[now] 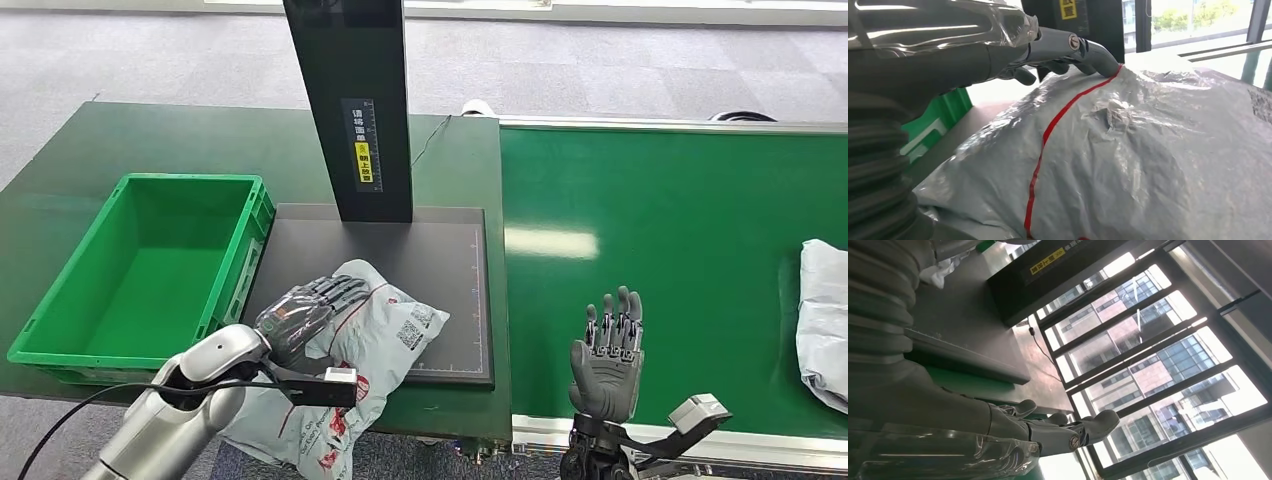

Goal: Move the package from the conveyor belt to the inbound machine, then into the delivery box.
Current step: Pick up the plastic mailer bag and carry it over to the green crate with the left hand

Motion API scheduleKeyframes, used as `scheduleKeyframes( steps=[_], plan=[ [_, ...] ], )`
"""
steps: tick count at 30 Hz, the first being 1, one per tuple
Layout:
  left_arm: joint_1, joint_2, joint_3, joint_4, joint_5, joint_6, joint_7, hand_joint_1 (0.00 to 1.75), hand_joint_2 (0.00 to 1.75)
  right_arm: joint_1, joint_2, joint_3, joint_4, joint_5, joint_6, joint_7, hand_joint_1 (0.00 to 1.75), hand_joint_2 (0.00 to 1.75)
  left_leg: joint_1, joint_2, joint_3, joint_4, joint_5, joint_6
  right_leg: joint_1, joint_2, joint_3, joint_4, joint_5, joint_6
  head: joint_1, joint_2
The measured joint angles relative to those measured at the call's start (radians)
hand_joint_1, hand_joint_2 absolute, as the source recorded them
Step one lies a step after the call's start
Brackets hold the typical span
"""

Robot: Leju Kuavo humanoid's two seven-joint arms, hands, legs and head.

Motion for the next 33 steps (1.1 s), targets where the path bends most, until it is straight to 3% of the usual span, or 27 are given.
scheduleKeyframes(
  steps=[5,9,16,33],
  plan=[
    [-0.11,-0.057,-0.069,0.177,0.003,0.035,-0.002,0.03,1.75,-0.005,0.002,0.011,0.006,0.0,-0.006,0.002,0.0,1.75,0.0,-0.004,0.003,0.0,0.001,0.001,-0.001,-0.004,0.004,0.0,0.0,0.0,0.0,0.0],
    [-0.187,-0.064,-0.119,0.282,0.023,0.026,-0.046,1.73,1.75,0.015,0.002,0.013,0.004,0.0,-0.008,0.003,0.0,1.75,-0.001,-0.004,0.007,0.0,0.001,0.001,-0.001,-0.004,0.009,0.0,0.0,0.0,0.0,0.0],
    [-0.232,-0.05,-0.176,0.345,0.068,0.017,-0.071,1.75,1.75,0.034,0.002,0.014,0.001,0.0,-0.008,0.003,0.0,1.75,0.0,-0.004,0.01,0.0,0.001,0.0,0.0,-0.004,0.011,0.0,0.0,0.0,0.0,0.0],
    [-0.199,-0.036,-0.194,0.309,0.098,0.067,-0.048,1.75,1.75,0.052,0.002,0.033,-0.05,-0.029,-0.024,0.015,0.0,1.75,-0.001,-0.004,0.01,0.0,0.001,0.0,0.0,-0.004,0.011,0.0,0.0,0.0,0.0,0.0]
  ],
)
